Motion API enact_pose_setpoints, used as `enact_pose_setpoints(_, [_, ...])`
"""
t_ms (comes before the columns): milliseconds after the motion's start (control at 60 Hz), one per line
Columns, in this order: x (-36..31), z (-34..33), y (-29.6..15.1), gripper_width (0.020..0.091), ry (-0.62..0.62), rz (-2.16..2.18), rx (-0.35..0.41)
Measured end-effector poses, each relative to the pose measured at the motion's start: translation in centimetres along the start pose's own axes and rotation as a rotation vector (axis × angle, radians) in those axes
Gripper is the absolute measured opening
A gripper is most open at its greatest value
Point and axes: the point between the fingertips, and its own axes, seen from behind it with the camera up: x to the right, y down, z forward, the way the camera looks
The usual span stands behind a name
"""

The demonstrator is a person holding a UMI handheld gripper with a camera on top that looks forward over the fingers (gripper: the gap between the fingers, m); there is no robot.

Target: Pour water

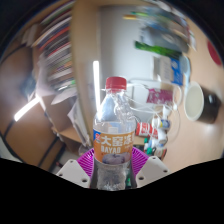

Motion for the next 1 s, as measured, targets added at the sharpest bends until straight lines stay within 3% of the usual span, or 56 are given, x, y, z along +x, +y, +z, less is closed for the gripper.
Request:
enact_pose_setpoints(67, [-2.9, -1.8, -3.2, 0.0462, -0.014, -0.287, 0.033])
enact_pose_setpoints(183, [-8.5, -6.1, -12.1, 0.0462, 0.049, -0.85, 0.21])
enact_pose_setpoints(250, [-10.4, -8.1, -16.2, 0.0462, 0.162, -1.093, 0.282])
enact_pose_setpoints(333, [-6.9, -11.2, -22.0, 0.0459, 0.323, -1.327, 0.323])
enact_pose_setpoints(433, [2.2, -13.0, -27.6, 0.0464, 0.572, -1.44, 0.264])
enact_pose_setpoints(517, [9.2, -14.3, -29.8, 0.047, 0.669, -1.43, 0.194])
enact_pose_setpoints(767, [16.9, -15.1, -31.3, 0.048, 0.689, -1.336, 0.202])
enact_pose_setpoints(1000, [18.3, -14.2, -29.7, 0.051, 0.66, -1.497, 0.129])
